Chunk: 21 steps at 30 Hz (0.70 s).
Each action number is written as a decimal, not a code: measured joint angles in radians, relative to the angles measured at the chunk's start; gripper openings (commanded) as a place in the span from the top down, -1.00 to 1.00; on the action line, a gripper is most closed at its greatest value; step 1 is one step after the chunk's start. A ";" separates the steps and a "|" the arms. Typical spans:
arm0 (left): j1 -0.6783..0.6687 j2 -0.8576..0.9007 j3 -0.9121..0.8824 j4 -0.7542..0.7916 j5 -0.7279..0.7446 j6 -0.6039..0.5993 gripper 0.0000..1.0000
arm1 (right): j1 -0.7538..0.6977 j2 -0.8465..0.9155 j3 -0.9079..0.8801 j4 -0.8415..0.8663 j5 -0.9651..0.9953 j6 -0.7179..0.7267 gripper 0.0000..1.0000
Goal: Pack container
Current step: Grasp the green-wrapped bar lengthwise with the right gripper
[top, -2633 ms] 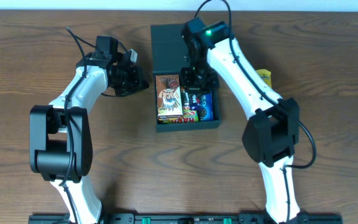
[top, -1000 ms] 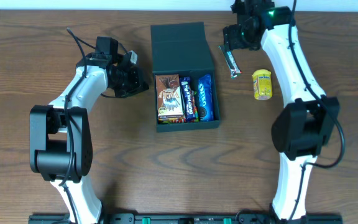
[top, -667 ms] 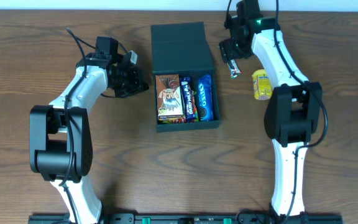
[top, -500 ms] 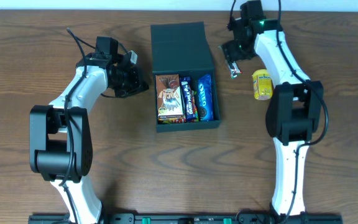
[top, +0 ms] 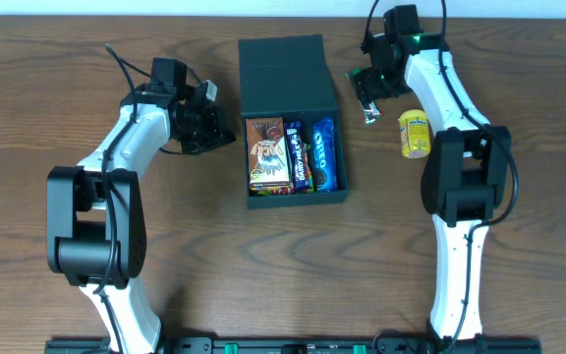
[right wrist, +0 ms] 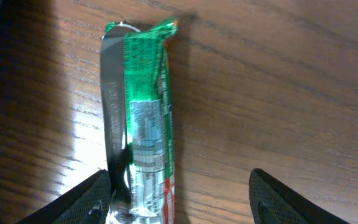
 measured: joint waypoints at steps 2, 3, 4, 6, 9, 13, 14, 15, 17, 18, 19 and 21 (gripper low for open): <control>0.000 0.000 0.000 0.000 0.000 0.000 0.88 | 0.000 0.000 0.000 -0.010 -0.014 -0.007 -0.37; 0.000 0.000 0.000 0.000 0.000 0.000 0.88 | 0.000 0.000 0.000 -0.013 -0.020 -0.010 -0.36; 0.000 0.000 0.000 0.000 0.000 0.000 0.88 | 0.000 0.000 0.000 -0.016 -0.026 -0.014 -0.36; 0.000 0.000 0.000 0.000 0.000 0.000 0.88 | 0.000 0.000 0.000 -0.018 -0.032 -0.019 -0.30; 0.000 0.000 0.000 0.001 0.000 0.000 0.88 | 0.000 0.000 0.000 -0.018 -0.040 -0.026 -0.24; 0.000 0.000 0.000 0.003 0.000 0.000 0.88 | 0.000 0.000 0.000 -0.019 -0.042 -0.028 -0.22; 0.000 0.000 0.000 0.004 0.000 0.000 0.88 | 0.000 0.000 0.000 -0.020 -0.043 -0.029 -0.21; 0.000 0.000 0.000 0.005 0.000 0.000 0.88 | 0.000 0.000 0.000 -0.024 -0.044 -0.029 -0.20; 0.000 0.000 0.000 0.005 0.000 0.000 0.88 | 0.001 0.000 0.000 -0.028 -0.044 -0.033 -0.20; 0.000 0.000 0.000 0.005 0.000 0.000 0.88 | 0.001 0.000 0.000 -0.029 -0.044 -0.035 -0.20; 0.000 0.000 0.000 0.005 0.000 0.000 0.88 | 0.002 0.000 0.000 -0.029 -0.044 -0.037 -0.19; 0.000 0.000 0.000 0.005 0.000 0.000 0.88 | 0.004 0.000 0.000 -0.029 -0.044 -0.042 -0.18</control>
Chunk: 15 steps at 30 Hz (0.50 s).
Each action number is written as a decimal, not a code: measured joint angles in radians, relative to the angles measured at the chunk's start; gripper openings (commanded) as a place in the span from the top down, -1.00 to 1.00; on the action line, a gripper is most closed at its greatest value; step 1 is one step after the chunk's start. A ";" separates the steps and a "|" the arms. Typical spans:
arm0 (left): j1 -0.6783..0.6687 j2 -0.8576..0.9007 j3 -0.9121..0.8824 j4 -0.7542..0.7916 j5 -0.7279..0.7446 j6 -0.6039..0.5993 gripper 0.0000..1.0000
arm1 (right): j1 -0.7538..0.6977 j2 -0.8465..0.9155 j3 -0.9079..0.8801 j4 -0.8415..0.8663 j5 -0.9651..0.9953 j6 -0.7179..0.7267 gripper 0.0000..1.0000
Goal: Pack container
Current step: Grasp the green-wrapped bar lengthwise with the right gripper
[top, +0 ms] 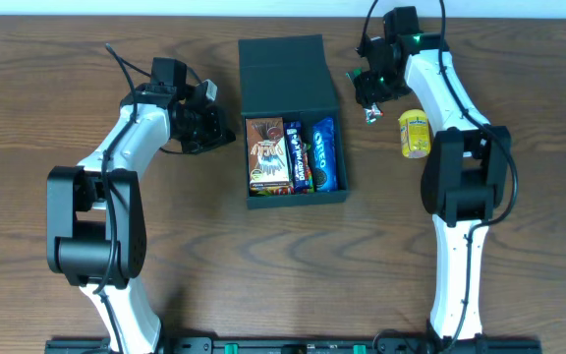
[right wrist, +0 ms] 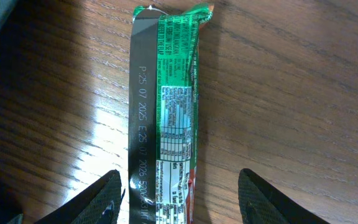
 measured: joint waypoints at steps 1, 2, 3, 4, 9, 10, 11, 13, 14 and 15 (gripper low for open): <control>0.000 0.000 0.000 0.000 0.000 0.000 0.88 | 0.002 0.000 0.000 0.000 0.000 -0.003 -0.18; 0.000 0.000 0.000 0.000 0.000 0.000 0.88 | 0.004 0.000 0.000 0.000 0.000 -0.004 -0.17; 0.000 0.000 0.000 0.000 0.000 0.000 0.88 | 0.007 0.001 0.000 -0.002 0.000 -0.006 -0.17; 0.000 0.000 0.000 0.000 0.000 0.000 0.88 | 0.009 0.003 0.000 -0.005 -0.001 -0.008 -0.15; 0.000 0.000 0.000 0.000 0.000 0.000 0.88 | 0.013 0.028 0.000 -0.016 -0.003 -0.014 -0.06; 0.000 0.000 0.000 0.001 0.000 0.000 0.88 | 0.013 0.028 0.000 -0.016 -0.004 -0.014 -0.05; 0.000 0.000 0.000 0.001 0.000 0.000 0.88 | 0.013 0.028 0.000 -0.019 -0.004 -0.018 -0.04; 0.000 0.000 0.000 0.002 0.000 0.000 0.88 | 0.013 0.028 0.000 -0.021 -0.004 -0.018 -0.01; 0.000 0.000 0.000 0.001 0.000 0.000 0.88 | 0.013 0.028 0.000 -0.023 -0.004 -0.019 0.01; 0.000 0.000 0.000 0.001 0.000 0.000 0.88 | 0.013 0.028 0.000 -0.023 -0.003 -0.019 0.02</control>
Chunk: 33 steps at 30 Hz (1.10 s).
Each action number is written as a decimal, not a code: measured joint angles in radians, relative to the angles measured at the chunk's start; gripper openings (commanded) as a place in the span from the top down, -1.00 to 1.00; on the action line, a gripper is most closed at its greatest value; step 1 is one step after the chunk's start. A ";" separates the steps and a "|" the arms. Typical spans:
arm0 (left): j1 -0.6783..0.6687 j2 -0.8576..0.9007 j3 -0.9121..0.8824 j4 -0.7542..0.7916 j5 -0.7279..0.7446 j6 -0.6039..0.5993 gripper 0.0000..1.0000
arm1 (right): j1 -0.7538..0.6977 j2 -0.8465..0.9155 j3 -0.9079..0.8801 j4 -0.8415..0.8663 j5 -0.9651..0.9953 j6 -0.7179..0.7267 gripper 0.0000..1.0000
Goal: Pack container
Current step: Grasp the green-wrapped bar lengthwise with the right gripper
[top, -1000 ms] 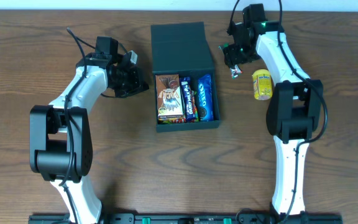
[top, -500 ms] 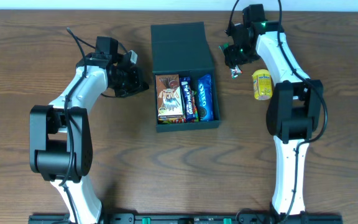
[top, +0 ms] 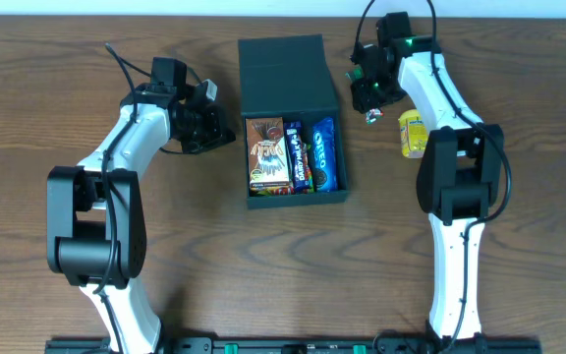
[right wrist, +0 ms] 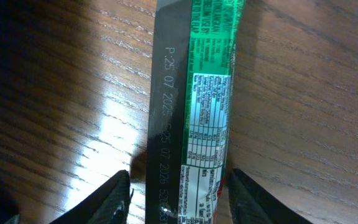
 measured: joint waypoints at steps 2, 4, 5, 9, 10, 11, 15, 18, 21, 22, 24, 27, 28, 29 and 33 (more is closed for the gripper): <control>0.000 0.000 0.000 0.001 0.000 0.000 0.88 | 0.000 0.000 0.000 0.000 0.000 0.000 0.04; 0.000 0.000 0.000 0.001 0.000 0.000 0.88 | 0.000 0.000 0.000 0.000 0.000 0.000 0.05; 0.000 0.000 0.000 0.001 0.000 0.000 0.88 | 0.000 0.000 0.000 -0.001 0.000 0.000 0.07; 0.000 0.000 0.000 0.001 0.000 0.000 0.88 | 0.000 0.000 0.000 -0.007 0.000 0.000 0.13; 0.000 0.000 0.000 0.001 0.000 0.000 0.88 | 0.000 0.000 0.000 -0.010 0.000 0.000 0.16; 0.000 0.000 0.000 0.001 0.000 0.000 0.88 | 0.000 0.000 0.000 -0.013 0.000 -0.001 0.18; 0.000 0.000 0.000 0.001 0.000 0.000 0.88 | 0.000 0.000 0.001 -0.026 0.000 -0.002 0.24; 0.000 0.000 0.000 0.001 0.000 0.000 0.88 | 0.000 -0.002 0.001 -0.039 0.000 -0.002 0.28; 0.000 0.000 0.000 0.001 0.000 0.000 0.88 | 0.000 -0.005 0.001 -0.058 0.000 -0.003 0.32; 0.000 0.000 0.000 0.001 0.000 0.000 0.88 | 0.000 -0.007 0.001 -0.064 0.000 -0.002 0.33; 0.000 0.000 0.000 0.001 0.000 0.000 0.88 | 0.000 -0.012 0.000 -0.076 0.000 -0.002 0.36; 0.000 0.000 0.000 0.001 0.000 0.000 0.88 | 0.000 -0.035 -0.002 -0.094 0.000 -0.002 0.43; 0.000 0.000 0.000 0.001 0.000 0.000 0.88 | 0.000 -0.051 -0.003 -0.101 0.000 -0.002 0.46; 0.000 0.000 0.000 0.001 0.000 0.000 0.88 | 0.000 -0.069 -0.004 -0.108 0.000 0.000 0.48; 0.000 0.000 0.000 0.000 0.000 0.000 0.88 | 0.000 -0.175 -0.005 -0.134 0.000 0.010 0.49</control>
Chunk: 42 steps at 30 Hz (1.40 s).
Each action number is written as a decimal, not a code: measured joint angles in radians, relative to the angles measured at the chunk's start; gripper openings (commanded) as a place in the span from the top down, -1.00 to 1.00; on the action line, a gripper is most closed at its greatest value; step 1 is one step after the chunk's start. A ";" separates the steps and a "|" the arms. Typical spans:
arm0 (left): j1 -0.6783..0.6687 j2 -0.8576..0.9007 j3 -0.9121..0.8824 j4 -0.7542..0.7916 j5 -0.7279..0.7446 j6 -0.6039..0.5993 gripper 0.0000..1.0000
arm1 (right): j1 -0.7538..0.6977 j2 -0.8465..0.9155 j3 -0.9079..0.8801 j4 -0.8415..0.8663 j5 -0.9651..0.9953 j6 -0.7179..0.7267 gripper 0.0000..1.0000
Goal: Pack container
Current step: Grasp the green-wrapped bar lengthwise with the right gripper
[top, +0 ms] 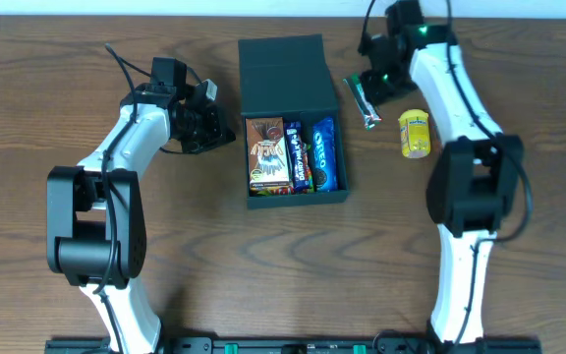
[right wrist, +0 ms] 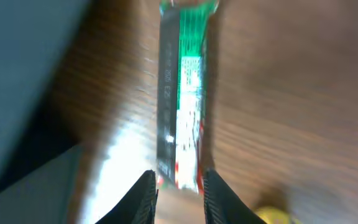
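The dark box [top: 343,187] lies open with its lid [top: 285,71] folded back; a brown packet [top: 266,154], a blue bar and an Oreo pack [top: 323,154] sit inside. A green snack bar [top: 364,102] [right wrist: 182,93] lies on the table right of the lid. My right gripper [right wrist: 179,186] hangs above the bar's near end, its jaws narrow with a small gap, nothing clearly pinched; the view is blurred. My left gripper [top: 214,128] rests left of the box; whether it is open does not show.
A small yellow pot [top: 414,133] [right wrist: 272,215] lies on its side right of the green bar. The box's dark wall [right wrist: 17,93] fills the left of the right wrist view. Bare wood lies in front of the box.
The right gripper's jaws have narrowed from wide apart to a small gap, and the bar looks smaller and farther off. The bar lies in the same spot. The left arm is unchanged.
The right gripper stood open low over the green bar, one finger on each side. Over the following moments it shifted along the bar with the jaws a little closer. Now it is higher, jaws nearly together, the bar on the table. The left arm stayed still.
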 measured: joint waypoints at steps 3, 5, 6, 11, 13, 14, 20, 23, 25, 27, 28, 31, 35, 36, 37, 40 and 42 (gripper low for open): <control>0.000 0.000 0.000 0.000 0.000 0.003 0.88 | 0.000 -0.093 0.000 0.000 0.003 0.010 0.13; 0.000 0.000 0.000 0.000 0.000 0.005 0.88 | 0.000 -0.143 0.000 0.002 0.013 0.005 0.01; 0.000 0.000 0.000 0.000 0.000 0.007 0.88 | 0.000 -0.164 0.001 0.002 0.020 0.007 0.03; 0.000 0.000 0.000 0.000 0.000 0.011 0.89 | 0.000 -0.171 -0.010 0.016 0.027 0.008 -0.04; 0.000 0.000 0.000 0.000 0.000 0.011 0.88 | 0.001 -0.148 -0.037 0.036 0.027 0.008 -0.05; 0.000 0.000 0.000 0.001 0.000 0.011 0.88 | 0.001 -0.133 -0.053 0.043 0.028 0.008 -0.04; 0.000 0.000 0.000 0.000 0.000 0.011 0.88 | 0.008 -0.021 -0.136 0.077 0.031 0.008 -0.04; 0.000 0.000 0.000 0.001 0.000 0.011 0.88 | 0.008 0.017 -0.149 0.084 0.031 0.008 -0.05; 0.000 0.000 0.000 0.000 0.000 0.011 0.88 | 0.009 0.029 -0.150 0.096 0.031 0.008 -0.06; 0.000 0.000 0.000 0.000 0.000 0.011 0.88 | 0.009 0.034 -0.150 0.105 0.031 0.008 -0.06; 0.000 0.000 0.000 0.000 0.000 0.011 0.88 | 0.009 0.034 -0.150 0.108 0.031 0.008 -0.05; 0.000 0.000 0.000 0.000 0.000 0.011 0.88 | 0.009 0.036 -0.150 0.113 0.031 0.008 -0.04; 0.000 0.000 0.000 0.000 0.000 0.011 0.88 | 0.009 0.049 -0.150 0.124 0.031 0.008 0.01; 0.000 0.000 0.000 0.000 0.000 0.011 0.88 | 0.009 0.058 -0.150 0.124 0.031 0.008 0.02; 0.000 0.000 0.000 0.000 0.000 0.011 0.88 | 0.009 0.064 -0.150 0.124 0.031 0.008 0.03; 0.000 0.000 0.000 0.000 0.000 0.011 0.88 | 0.009 0.082 -0.150 0.127 0.034 0.008 0.04; 0.000 0.000 0.000 0.000 0.000 0.011 0.88 | 0.009 0.082 -0.150 0.133 0.034 0.008 0.10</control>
